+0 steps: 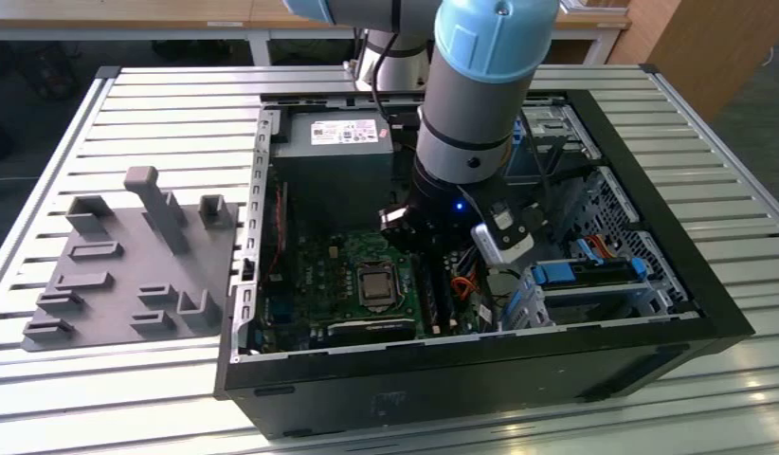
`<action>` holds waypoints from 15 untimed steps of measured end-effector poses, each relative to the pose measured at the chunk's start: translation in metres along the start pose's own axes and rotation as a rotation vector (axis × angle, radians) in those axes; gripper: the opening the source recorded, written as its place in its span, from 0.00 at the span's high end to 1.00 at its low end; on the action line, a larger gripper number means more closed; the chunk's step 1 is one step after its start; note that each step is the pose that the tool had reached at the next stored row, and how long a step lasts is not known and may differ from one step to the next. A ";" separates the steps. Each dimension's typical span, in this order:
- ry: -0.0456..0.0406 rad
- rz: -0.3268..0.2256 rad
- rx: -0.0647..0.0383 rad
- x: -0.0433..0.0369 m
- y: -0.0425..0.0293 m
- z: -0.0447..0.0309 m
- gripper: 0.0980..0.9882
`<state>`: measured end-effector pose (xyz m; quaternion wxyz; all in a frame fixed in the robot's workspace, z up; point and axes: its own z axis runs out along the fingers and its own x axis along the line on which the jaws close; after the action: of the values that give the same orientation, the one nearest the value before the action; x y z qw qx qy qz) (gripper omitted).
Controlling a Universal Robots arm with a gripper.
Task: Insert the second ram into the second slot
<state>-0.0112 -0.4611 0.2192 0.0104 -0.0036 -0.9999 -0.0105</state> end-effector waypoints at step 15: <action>-0.0003 0.000 0.000 0.0001 0.0002 -0.0084 0.97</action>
<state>-0.0112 -0.4610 0.2276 0.0103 -0.0035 -0.9999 -0.0106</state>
